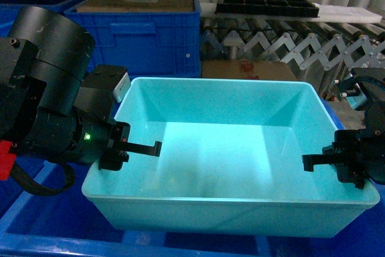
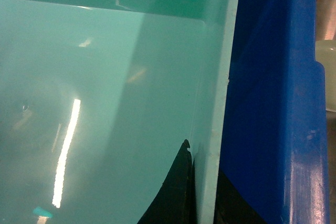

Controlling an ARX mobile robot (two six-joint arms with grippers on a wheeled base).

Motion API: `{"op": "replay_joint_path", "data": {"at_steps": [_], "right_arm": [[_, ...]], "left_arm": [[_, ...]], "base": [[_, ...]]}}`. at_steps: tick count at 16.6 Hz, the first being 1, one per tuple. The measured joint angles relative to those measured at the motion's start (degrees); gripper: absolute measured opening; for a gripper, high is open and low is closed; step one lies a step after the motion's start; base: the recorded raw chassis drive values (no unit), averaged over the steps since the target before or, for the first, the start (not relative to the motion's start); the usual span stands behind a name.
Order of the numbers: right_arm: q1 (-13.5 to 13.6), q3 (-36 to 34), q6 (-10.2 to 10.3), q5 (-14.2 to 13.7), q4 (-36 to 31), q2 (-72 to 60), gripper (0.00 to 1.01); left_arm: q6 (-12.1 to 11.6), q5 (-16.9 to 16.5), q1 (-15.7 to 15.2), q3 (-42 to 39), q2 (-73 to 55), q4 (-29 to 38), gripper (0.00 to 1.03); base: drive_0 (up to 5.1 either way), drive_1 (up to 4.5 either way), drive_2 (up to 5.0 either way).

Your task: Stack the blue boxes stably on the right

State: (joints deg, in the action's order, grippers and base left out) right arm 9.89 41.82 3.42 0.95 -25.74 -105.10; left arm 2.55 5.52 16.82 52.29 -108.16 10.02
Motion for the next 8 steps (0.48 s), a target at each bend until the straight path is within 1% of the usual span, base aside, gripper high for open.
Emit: {"op": "replay_joint_path", "data": {"at_steps": [8], "right_arm": [[0.31,0.04,0.00,-0.57,-0.07,0.00,0.02]], "left_arm": [[-0.15,-0.22,-0.17,0.42,-0.35,-0.07,0.02]], "base": [[0.0,0.00,0.0]]}}
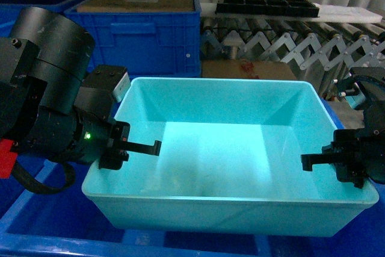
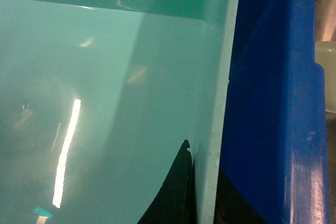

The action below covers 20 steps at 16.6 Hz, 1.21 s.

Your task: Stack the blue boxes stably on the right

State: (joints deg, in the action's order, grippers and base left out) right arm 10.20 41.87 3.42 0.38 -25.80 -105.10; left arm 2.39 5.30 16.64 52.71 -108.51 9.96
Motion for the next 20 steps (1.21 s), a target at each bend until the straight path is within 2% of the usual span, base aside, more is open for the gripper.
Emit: {"op": "replay_joint_path", "data": {"at_steps": [8,9,10,14,15,16,20], "right_arm": [[-0.02,0.00,0.00,0.00,0.02,0.00,0.02],[-0.02,0.02,-2.10,1.01,0.02,0.00,0.24],[-0.02,0.07,-3.04,1.09,0.02,0.00,0.56],[-0.02,0.07,-3.06,1.09,0.04,0.00,0.96],[-0.02,0.07,-3.06,1.09,0.04,0.00,1.00],[-0.02,0.07,-3.08,1.09,0.04,0.00,0.97],[-0.02,0.07,-3.08,1.09,0.04,0.00,0.98]], "left_arm": [[-0.22,0.00,0.00,0.00,0.00,0.02,0.02],[-2.91,0.44,-0.31,0.24,0.00,0.46,0.19],[-4.39,0.66,-0.68,0.61,0.00,0.50,0.50],[-4.44,0.63,-0.63,0.61,0.00,0.52,0.90],[-4.48,0.66,-0.63,0.61,0.00,0.52,1.00],[-4.55,0.66,-0.63,0.61,0.00,0.52,0.98],[-4.61,0.66,-0.63,0.61,0.00,0.55,0.98]], "base": [[0.0,0.00,0.0],[0.0,0.00,0.0],[0.0,0.00,0.0],[0.0,0.00,0.0],[0.0,0.00,0.0],[0.0,0.00,0.0],[0.0,0.00,0.0]]}}
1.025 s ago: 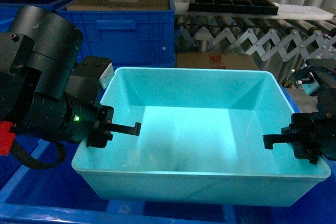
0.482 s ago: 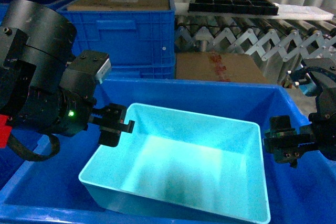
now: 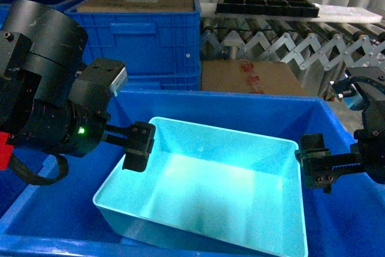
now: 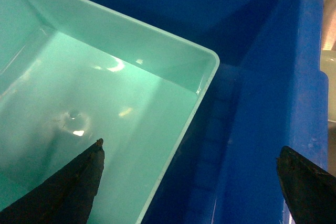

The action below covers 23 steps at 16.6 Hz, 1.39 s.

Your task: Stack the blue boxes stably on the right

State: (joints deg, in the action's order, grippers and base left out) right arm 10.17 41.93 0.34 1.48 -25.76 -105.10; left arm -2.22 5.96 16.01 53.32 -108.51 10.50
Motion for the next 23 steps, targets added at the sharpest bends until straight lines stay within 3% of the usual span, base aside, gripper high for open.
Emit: {"op": "replay_joint_path", "data": {"at_steps": [12,15,17,20,22,23], "right_arm": [[-0.04,0.09,-0.04,0.04,0.48,1.07,0.98],[-0.11,3.04,0.79,1.49,6.14,13.16,0.98],[-0.22,4.17,3.10,2.86,11.82,25.20,0.98],[-0.24,-0.81,5.27,1.40,19.30,41.48,0.98],[1.70,-5.01,6.34,-0.46,26.82,50.10,0.98],[2.62,-5.62,6.40,-1.01,26.99,52.59,0.98]], "left_arm": [[-0.81,-0.31,0.00,0.00,1.11,-0.17,0.98],[-0.72,-1.60,-0.87,1.70,14.49,-6.05,0.98],[-0.76,-1.44,-1.05,-0.04,27.36,-12.57,0.98],[0.33,1.09,2.08,-4.74,39.76,-19.45,0.98],[1.73,1.53,4.35,-6.56,44.68,-23.56,0.98],[2.27,1.29,4.59,-7.06,45.75,-24.24,0.98]], "base": [[0.0,0.00,0.0],[0.0,0.00,0.0],[0.0,0.00,0.0],[0.0,0.00,0.0],[0.0,0.00,0.0],[0.0,0.00,0.0]]}}
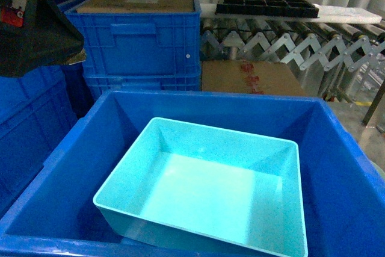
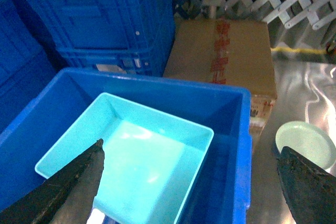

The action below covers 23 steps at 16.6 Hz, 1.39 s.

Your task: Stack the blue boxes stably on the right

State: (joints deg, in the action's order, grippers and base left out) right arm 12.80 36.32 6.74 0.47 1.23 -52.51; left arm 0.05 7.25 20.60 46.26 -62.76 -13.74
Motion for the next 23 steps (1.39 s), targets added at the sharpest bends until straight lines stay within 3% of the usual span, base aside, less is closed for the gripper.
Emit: {"op": "replay_joint_path", "data": {"at_steps": [3,4,5,6,7,8,10,11,15,16,17,18,19,20,21,23], "right_arm": [[-0.02,0.07,-0.79,-1.92,-2.10,-2.21,0.98],[0.42,-0.72,-1.46,-3.45,-5.79,-2.05,0.96],[0.55,-7.63,-4.22,-10.91,-21.31,0.85,0.80],[-1.25,-12.79,-5.25,-11.43,-26.73,3.48,0.67],[-3.23,-16.66,-5.46,-11.13,-28.46,5.57,0.53],[-4.31,-20.57,-5.97,-8.70,-29.14,8.59,0.32],[-6.29,-24.20,-6.34,-7.23,-29.33,12.31,0.07],[-6.73,-25.03,-6.34,-6.99,-29.24,13.18,0.01],[-7.37,-26.58,-6.51,-6.21,-28.87,14.91,0.02],[-8.24,-27.54,-6.54,-4.87,-28.44,16.22,0.02],[-12.09,-28.76,-6.58,-0.85,-27.69,18.16,0.02],[-13.22,-29.73,-6.58,-1.07,-26.86,19.98,0.02],[-12.79,-30.99,-6.58,-0.46,-25.79,22.51,0.02],[-12.81,-32.24,-6.58,-0.48,-24.09,25.11,0.02],[-12.81,-32.98,-6.58,-0.48,-22.80,27.28,0.02],[-12.81,-33.83,-6.58,-0.46,-20.20,31.02,0.02]], "left_arm": [[0.11,-0.15,-0.98,-0.55,-1.62,1.81,0.98],[0.13,-0.15,-0.98,-0.55,-1.62,2.01,0.98],[-0.11,2.51,-0.39,-3.21,-1.20,11.04,0.94],[-0.09,8.59,-1.11,-11.17,1.49,27.28,0.82],[-0.07,9.29,-3.72,-20.04,5.29,39.23,0.67],[-0.07,7.41,-6.78,-25.90,9.03,47.04,0.47],[-0.07,4.15,-9.35,-30.91,13.64,47.58,0.22],[-0.09,3.56,-9.90,-31.95,14.43,47.47,0.16],[-0.09,2.29,-11.15,-34.03,16.33,47.15,0.04],[-0.11,1.55,-11.96,-35.21,17.97,46.75,0.02],[-0.09,0.52,-13.03,-36.57,20.09,46.36,0.02],[-0.09,-0.15,-14.21,-38.07,22.60,45.46,0.02],[-0.09,-1.66,-15.04,-39.58,25.00,44.24,0.02],[-0.09,-6.40,-19.71,-41.16,28.46,42.34,0.02],[-0.07,-6.29,-21.03,-42.03,30.93,40.94,0.02],[-0.09,-7.30,-20.44,-43.34,35.21,37.90,0.02]], "base": [[0.0,0.00,0.0],[0.0,0.00,0.0],[0.0,0.00,0.0],[0.0,0.00,0.0],[0.0,0.00,0.0],[0.0,0.00,0.0],[0.0,0.00,0.0],[0.0,0.00,0.0],[0.0,0.00,0.0],[0.0,0.00,0.0],[0.0,0.00,0.0],[0.0,0.00,0.0],[0.0,0.00,0.0],[0.0,0.00,0.0],[0.0,0.00,0.0],[0.0,0.00,0.0]]}}
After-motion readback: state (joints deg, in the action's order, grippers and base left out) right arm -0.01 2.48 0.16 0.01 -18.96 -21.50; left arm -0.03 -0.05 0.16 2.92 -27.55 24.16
